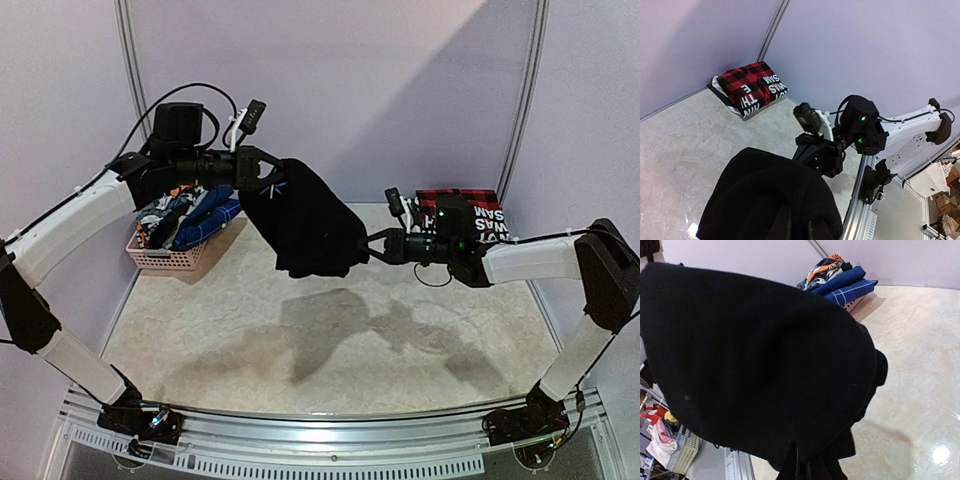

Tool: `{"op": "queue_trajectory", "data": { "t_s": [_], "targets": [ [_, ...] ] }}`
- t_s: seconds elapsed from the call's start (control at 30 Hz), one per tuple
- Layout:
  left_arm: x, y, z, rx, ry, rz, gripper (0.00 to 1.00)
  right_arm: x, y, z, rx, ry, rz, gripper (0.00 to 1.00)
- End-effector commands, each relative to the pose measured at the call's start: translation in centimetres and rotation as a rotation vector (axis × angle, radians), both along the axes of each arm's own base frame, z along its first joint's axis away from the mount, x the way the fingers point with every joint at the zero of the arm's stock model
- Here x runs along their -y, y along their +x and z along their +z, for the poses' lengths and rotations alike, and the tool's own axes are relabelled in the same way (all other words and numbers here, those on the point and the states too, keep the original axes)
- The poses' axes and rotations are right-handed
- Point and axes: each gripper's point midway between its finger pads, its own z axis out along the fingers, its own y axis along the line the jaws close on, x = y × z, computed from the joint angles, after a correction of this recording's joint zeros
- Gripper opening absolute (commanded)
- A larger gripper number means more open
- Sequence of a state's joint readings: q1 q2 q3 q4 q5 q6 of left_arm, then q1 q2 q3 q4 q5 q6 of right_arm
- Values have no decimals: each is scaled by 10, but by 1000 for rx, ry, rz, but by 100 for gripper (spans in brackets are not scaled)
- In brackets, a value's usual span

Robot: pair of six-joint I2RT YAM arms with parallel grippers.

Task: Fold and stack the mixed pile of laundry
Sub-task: Pass from the left arm to the right

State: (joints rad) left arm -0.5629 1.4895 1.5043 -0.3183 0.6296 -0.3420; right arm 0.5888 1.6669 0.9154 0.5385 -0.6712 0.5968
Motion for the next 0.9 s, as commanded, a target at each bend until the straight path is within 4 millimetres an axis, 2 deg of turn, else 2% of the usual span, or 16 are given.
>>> {"op": "queue_trajectory", "data": {
  "t_s": [0.0,0.13,0.27,0.37,0.57,0.7,0.77,0.87],
  "targets": [
    [7,9,-16,7,21,18,0,5,-8,21,45,-6,2,0],
    [9,18,-39,-29,57,39,0,7,-13,43,82,-8,10,0],
    [8,29,-66,-71,107,83,0,12,-22,74,146,-10,15,0],
    [1,39,-90,-101,167,151,6,14,-28,101,203,5,20,0],
    [-7,47,-125,-134,257,207,36,18,-32,149,287,20,-6,0],
    [-10,46,-135,-110,295,221,60,17,-30,184,333,37,-28,0],
    [-11,45,-136,-93,311,223,69,16,-28,198,347,38,-46,0],
    [-16,42,-136,-64,345,251,88,14,-26,220,376,40,-75,0]
  ]
}}
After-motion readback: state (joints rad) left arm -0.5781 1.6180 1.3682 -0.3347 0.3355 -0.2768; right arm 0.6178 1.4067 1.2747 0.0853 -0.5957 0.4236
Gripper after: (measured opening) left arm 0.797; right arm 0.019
